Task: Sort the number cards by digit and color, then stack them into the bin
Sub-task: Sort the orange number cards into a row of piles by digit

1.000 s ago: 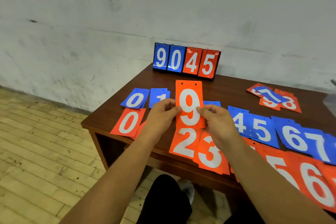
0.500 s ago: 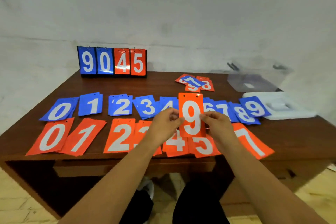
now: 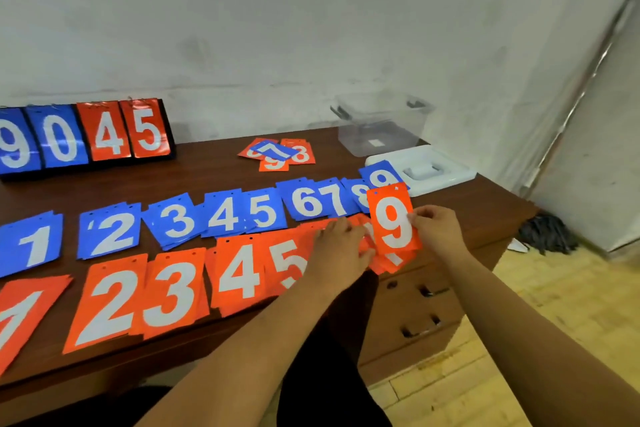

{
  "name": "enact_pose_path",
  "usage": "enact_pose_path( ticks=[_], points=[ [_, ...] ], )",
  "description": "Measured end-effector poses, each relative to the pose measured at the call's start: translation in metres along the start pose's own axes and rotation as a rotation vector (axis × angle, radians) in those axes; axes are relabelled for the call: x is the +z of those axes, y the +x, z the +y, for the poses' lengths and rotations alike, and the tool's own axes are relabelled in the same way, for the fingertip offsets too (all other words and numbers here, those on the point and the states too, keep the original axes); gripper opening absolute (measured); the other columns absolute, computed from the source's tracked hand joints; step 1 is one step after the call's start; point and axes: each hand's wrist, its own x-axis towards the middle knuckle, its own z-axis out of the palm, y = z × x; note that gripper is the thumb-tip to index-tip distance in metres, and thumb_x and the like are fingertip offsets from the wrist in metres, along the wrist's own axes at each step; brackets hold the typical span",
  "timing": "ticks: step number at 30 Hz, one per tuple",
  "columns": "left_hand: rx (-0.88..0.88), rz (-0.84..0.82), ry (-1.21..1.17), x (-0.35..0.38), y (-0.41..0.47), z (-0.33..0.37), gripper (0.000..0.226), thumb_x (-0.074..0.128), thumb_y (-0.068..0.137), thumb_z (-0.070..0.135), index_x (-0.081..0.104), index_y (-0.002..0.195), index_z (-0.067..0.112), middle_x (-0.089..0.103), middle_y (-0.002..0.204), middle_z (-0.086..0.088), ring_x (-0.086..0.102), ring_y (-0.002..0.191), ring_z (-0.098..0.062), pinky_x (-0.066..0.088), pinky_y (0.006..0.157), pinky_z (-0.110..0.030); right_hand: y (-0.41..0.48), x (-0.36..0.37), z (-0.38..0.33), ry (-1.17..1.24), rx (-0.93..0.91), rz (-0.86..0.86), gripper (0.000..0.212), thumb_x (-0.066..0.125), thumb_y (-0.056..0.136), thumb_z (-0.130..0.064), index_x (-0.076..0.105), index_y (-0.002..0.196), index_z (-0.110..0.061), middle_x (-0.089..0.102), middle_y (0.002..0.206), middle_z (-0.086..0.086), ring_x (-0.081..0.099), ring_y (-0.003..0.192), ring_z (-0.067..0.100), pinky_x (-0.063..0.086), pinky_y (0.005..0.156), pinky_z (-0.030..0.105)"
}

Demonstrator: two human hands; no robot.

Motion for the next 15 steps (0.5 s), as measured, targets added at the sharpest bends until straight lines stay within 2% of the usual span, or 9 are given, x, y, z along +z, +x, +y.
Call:
enact_pose_path(
  ticks=[5, 7, 11, 15],
  points=[
    [0.103, -0.183, 0.138, 0.012, 0.015, 0.014, 0.053, 0.048, 0.094, 0.054, 0.046, 0.142, 0.03, 0.043, 0.144, -0.003, 0.036, 0.137, -0.025, 0.023, 0.115, -0.049, 0.029, -0.012, 0.019, -0.161, -0.018, 0.048, 0.024, 0.059, 0.096, -0.027, 0.065, 0.112, -0.009, 0.067, 0.116, 0.01, 0.06, 0.091, 0.017, 0.053, 0.08, 0.034],
    [0.114, -0.206, 0.154, 0.013, 0.021, 0.012, 0.053, 0.05, 0.093, 0.054, 0.047, 0.14, 0.031, 0.043, 0.144, -0.002, 0.036, 0.137, -0.023, 0.022, 0.116, -0.049, 0.039, -0.014, 0.025, -0.247, -0.021, 0.056, 0.023, 0.059, 0.096, -0.024, 0.066, 0.11, -0.007, 0.068, 0.113, 0.011, 0.059, 0.089, 0.016, 0.051, 0.077, 0.031],
    [0.098, -0.234, 0.13, 0.013, 0.029, 0.006, 0.052, 0.05, 0.091, 0.055, 0.048, 0.14, 0.035, 0.04, 0.146, 0.002, 0.033, 0.137, -0.02, 0.021, 0.117, -0.048, 0.054, -0.016, 0.035, -0.403, -0.005, 0.077, 0.024, 0.06, 0.095, -0.027, 0.066, 0.11, -0.01, 0.068, 0.11, 0.008, 0.066, 0.095, 0.021, 0.056, 0.084, 0.035],
    [0.092, -0.224, 0.102, 0.015, 0.03, 0.003, 0.048, 0.049, 0.093, 0.054, 0.048, 0.138, 0.037, 0.038, 0.146, 0.004, 0.032, 0.138, -0.018, 0.021, 0.115, -0.046, 0.062, -0.017, 0.04, -0.538, -0.019, 0.126, 0.029, 0.064, 0.092, -0.029, 0.066, 0.115, -0.013, 0.067, 0.114, 0.007, 0.064, 0.101, 0.022, 0.056, 0.089, 0.038]
  ],
)
